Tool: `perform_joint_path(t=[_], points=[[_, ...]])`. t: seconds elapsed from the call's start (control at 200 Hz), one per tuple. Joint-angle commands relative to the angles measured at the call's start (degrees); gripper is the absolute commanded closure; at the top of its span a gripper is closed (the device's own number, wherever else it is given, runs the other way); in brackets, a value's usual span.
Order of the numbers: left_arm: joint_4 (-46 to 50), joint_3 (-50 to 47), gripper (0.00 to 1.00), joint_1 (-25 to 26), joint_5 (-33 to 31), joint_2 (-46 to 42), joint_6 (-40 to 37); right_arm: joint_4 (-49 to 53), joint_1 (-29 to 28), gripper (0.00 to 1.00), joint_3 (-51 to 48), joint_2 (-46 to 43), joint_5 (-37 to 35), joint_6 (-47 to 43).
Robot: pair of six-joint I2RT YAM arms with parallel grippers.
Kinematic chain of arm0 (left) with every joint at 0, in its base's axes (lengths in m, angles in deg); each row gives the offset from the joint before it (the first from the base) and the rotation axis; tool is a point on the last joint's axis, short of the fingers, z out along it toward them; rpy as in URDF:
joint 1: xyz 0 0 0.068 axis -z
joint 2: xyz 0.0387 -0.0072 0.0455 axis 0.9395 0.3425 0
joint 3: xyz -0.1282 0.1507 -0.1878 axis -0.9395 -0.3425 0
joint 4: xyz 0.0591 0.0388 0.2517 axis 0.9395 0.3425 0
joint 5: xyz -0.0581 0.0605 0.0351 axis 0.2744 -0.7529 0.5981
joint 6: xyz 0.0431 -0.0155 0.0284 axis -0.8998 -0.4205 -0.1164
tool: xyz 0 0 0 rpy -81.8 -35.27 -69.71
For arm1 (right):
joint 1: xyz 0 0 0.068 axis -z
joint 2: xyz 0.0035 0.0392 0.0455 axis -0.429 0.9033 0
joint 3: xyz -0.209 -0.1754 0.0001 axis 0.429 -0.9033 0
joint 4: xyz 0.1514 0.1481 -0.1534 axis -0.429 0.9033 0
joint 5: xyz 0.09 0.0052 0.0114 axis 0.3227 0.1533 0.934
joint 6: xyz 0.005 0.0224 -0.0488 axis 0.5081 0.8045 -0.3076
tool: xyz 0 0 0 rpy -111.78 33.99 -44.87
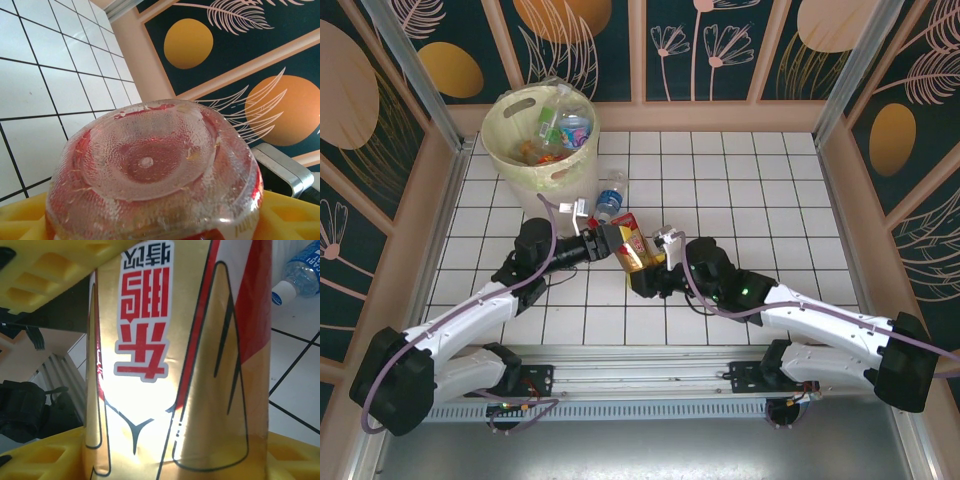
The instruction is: Put the plastic bottles in the bin
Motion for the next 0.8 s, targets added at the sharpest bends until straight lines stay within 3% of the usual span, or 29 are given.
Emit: perform_joint_path(t=[0.0,0.17,0.495,0.711,0.796], points=[[1.0,2.88,0.33,0.1,-0.88,-1.6,-0.34,0.26,0.08,0.31,0.6,-0.88,-0.36,-1.87],[6.41,6.37,0.38,0.07,-4.12,-3.57,-2.78,-0.15,0.12,0.01,-0.15,-3.33,-0.85,-2.92],[27.42,29.24,0.35,-0.9,-11.57,0.82,-14.76,2.82,0.65,0.01,-1.1,-16.81,-1.26,-5.77],[40.93,49.65,0.35,-6.39,-15.29,7.79,-25.26,5.06,1.4,0.01,-1.49,-22.43,-4.21,-5.59],[46.68,57.2,0.35,-8.91,-20.88,10.57,-30.28,5.58,1.44,0.01,-1.59,-23.21,-5.76,-5.36]])
